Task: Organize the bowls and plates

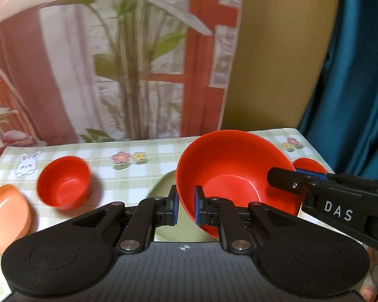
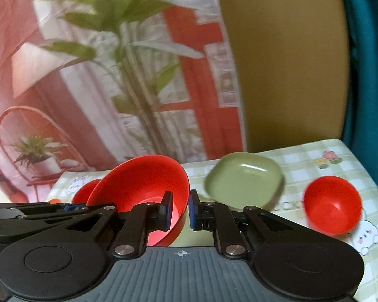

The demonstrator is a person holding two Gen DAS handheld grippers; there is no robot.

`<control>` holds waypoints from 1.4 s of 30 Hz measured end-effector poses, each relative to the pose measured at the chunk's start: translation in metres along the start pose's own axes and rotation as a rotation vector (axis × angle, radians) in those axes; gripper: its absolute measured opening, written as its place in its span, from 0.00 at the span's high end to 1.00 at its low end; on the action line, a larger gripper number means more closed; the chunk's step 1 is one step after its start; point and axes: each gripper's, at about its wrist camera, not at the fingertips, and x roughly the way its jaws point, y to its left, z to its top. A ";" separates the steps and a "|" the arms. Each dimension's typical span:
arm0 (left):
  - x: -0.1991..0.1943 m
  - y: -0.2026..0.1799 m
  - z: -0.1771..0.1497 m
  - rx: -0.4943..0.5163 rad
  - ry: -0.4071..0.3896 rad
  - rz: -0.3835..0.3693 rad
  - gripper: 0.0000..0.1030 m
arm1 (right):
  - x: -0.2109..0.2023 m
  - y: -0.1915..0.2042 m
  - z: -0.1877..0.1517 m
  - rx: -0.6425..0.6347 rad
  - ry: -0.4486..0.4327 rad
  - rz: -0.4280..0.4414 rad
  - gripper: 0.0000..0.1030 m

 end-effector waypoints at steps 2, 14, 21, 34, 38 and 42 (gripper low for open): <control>0.005 -0.012 0.003 0.014 0.003 -0.008 0.87 | -0.002 -0.012 -0.001 0.014 0.000 -0.013 0.88; 0.025 -0.061 0.008 0.083 0.022 -0.068 0.87 | -0.009 -0.075 -0.008 0.098 -0.005 -0.065 0.88; 0.034 -0.086 0.018 0.078 0.030 -0.124 0.87 | -0.016 -0.107 -0.003 0.135 -0.025 -0.093 0.88; 0.073 -0.141 0.032 0.157 0.052 -0.155 0.87 | -0.003 -0.167 -0.002 0.182 -0.028 -0.172 0.88; 0.087 -0.161 0.032 0.189 0.058 -0.157 0.87 | 0.000 -0.185 -0.001 0.196 -0.028 -0.195 0.88; 0.104 -0.178 0.029 0.201 0.079 -0.165 0.86 | 0.005 -0.203 -0.002 0.200 -0.025 -0.224 0.88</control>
